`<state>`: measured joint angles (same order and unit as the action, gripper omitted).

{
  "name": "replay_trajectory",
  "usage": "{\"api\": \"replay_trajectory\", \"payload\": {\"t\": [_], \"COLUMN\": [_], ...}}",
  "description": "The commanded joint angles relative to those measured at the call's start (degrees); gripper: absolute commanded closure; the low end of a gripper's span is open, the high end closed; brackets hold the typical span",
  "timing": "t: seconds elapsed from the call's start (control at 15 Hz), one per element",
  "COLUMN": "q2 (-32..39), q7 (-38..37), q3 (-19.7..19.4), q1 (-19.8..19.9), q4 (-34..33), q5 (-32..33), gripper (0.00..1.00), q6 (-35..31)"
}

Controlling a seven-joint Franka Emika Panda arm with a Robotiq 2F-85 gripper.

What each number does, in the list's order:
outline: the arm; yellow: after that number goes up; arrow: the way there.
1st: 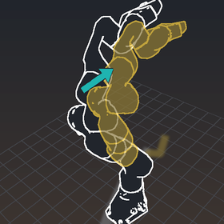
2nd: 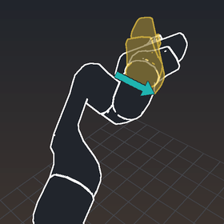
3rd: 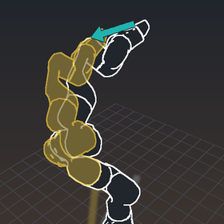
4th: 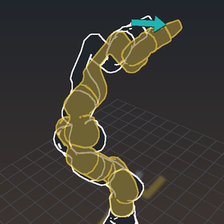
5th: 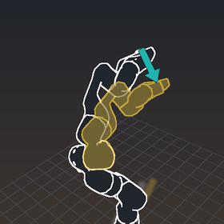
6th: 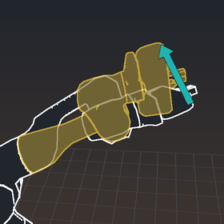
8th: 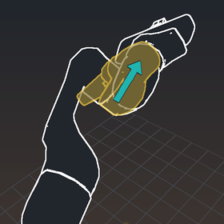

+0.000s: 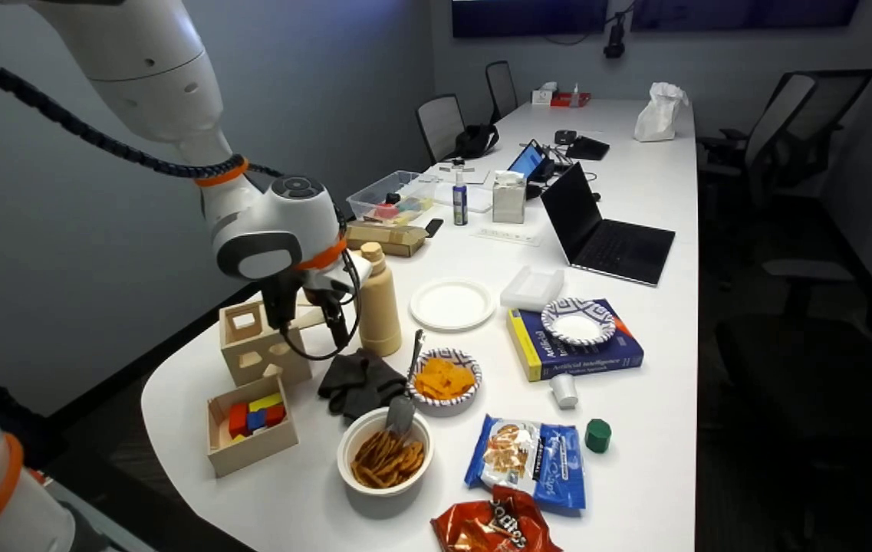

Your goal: Close the shape sorter, pick up an orange cube from the brown box and put it inside the shape sorter using the square shaped opening

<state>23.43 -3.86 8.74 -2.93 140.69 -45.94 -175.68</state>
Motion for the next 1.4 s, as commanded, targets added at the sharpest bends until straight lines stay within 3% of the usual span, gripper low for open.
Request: {"api": "replay_trajectory", "payload": {"t": [0.0,0.47,1.33], "q2": [0.9,0.4,4.2], "q7": [1.1,0.8,-0.5], "q3": [2.2,6.0,-2.4], "q1": [1.0,2.8,-7.6], "q4": [-1.3,-0.7,-2.1], "q5": [-1.5,-1.0,0.8], "gripper": [0.00,0.00,0.00], "q6": [-3.1,-7.6,-11.3]}}
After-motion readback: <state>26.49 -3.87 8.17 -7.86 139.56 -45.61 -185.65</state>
